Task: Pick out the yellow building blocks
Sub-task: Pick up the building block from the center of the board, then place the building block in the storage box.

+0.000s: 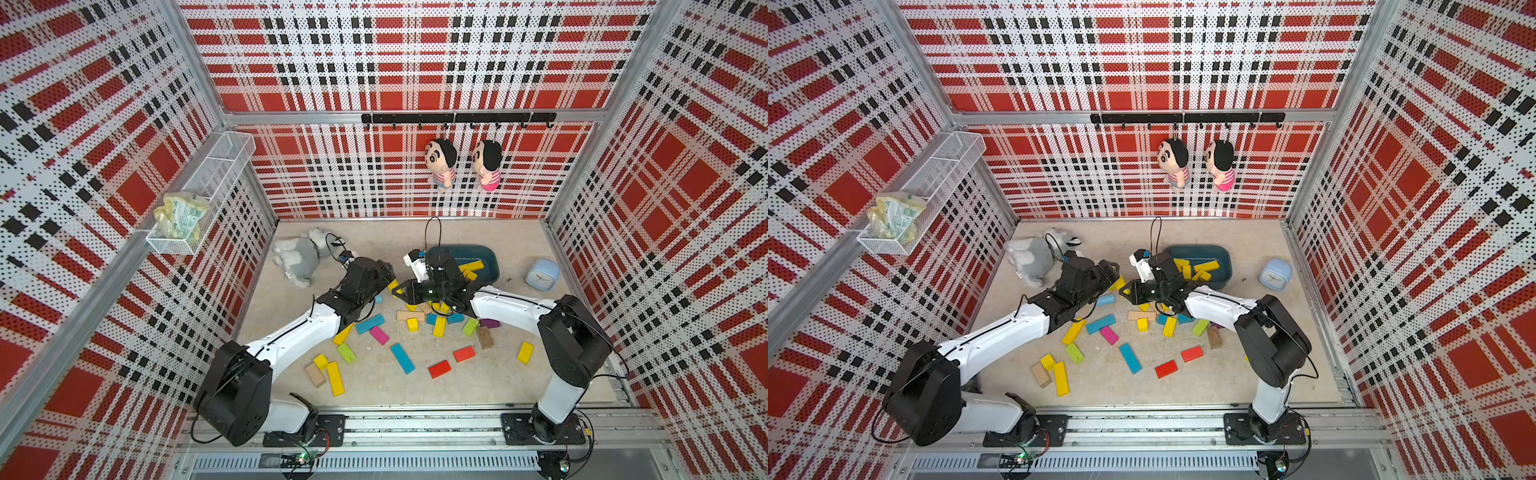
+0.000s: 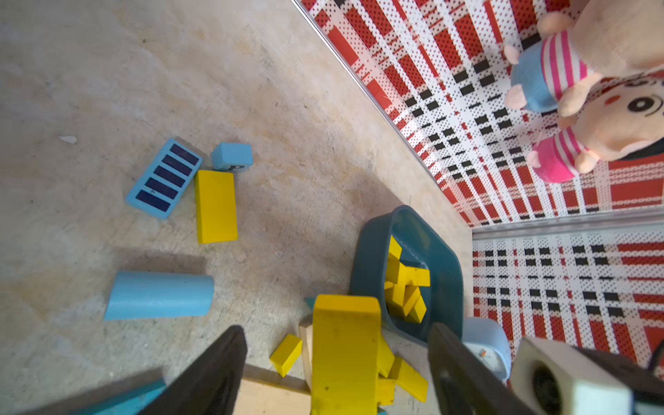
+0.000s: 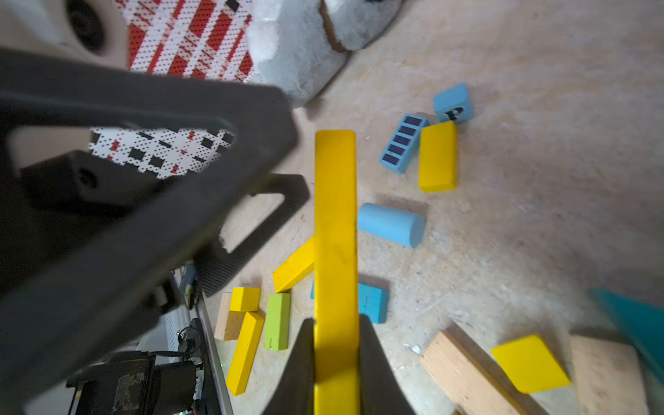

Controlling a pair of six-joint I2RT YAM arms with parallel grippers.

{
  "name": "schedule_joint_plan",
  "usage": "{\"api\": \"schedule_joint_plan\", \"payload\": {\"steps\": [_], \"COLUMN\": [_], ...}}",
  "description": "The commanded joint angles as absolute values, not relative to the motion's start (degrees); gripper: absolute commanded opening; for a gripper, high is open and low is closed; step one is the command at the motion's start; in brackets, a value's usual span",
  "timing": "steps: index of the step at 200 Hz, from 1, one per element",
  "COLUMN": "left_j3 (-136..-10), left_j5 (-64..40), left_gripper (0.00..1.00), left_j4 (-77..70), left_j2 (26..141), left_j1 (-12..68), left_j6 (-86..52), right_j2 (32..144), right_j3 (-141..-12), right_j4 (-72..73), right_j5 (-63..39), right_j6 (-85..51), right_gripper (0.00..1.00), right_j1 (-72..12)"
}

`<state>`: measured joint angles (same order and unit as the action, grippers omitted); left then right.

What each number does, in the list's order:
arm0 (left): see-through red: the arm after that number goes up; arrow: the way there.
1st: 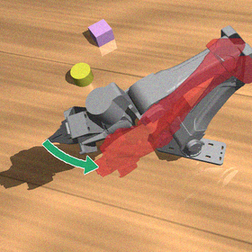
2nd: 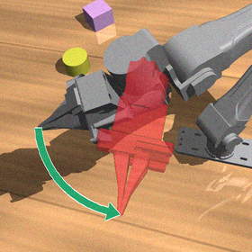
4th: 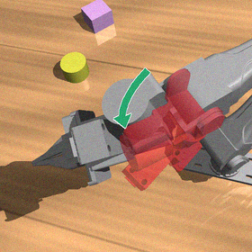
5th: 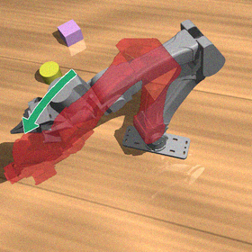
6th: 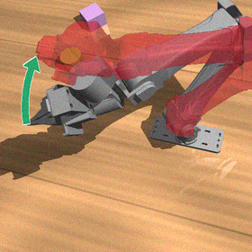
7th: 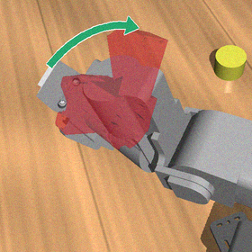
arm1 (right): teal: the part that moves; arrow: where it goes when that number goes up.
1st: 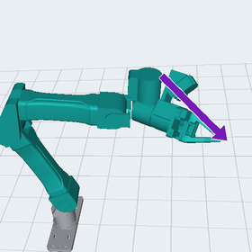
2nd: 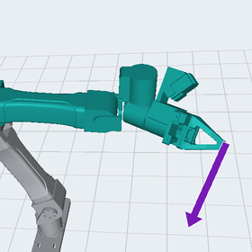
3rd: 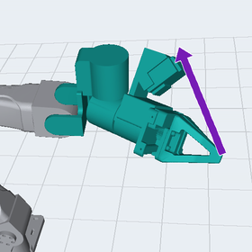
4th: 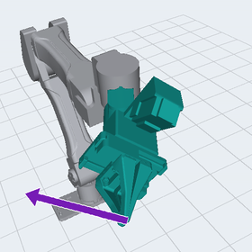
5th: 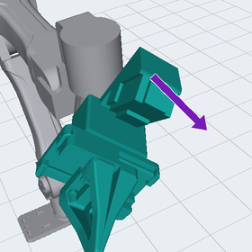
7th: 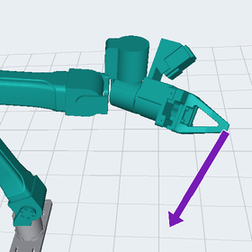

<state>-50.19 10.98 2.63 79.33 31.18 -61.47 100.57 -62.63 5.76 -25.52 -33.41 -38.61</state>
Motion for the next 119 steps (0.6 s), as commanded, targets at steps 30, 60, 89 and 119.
{"api": "schedule_joint_plan", "payload": {"steps": [30, 60, 89, 119], "left_j3": [-50.3, -47.4, -44.3, -42.9], "left_j5": [19.8, 21.9, 23.2, 23.8], "left_gripper": [0.86, 0.84, 0.82, 0.81], "left_j4": [2.4, 3.2, 4.9, 7.9], "left_j2": [75.6, 73.0, 69.7, 66.8], "left_j1": [31.3, 29.1, 26.5, 24.4], "left_j6": [-58.4, -55.1, -52.0, -47.0], "right_j2": [92.4, 92.2, 97.6, 102.7], "right_j3": [-57.7, -60.7, -67.9, -74.3], "right_j4": [-0.6, -11.8, -21.5, -25.6], "right_j5": [-19.7, -11.3, -6.5, -1.9], "right_j6": [-32.2, -27.2, -23.5, -21.6], "right_gripper": [0.04, 0.04, 0.05, 0.07], "right_j1": [-27.7, -20.9, -18.6, -18.6]}}
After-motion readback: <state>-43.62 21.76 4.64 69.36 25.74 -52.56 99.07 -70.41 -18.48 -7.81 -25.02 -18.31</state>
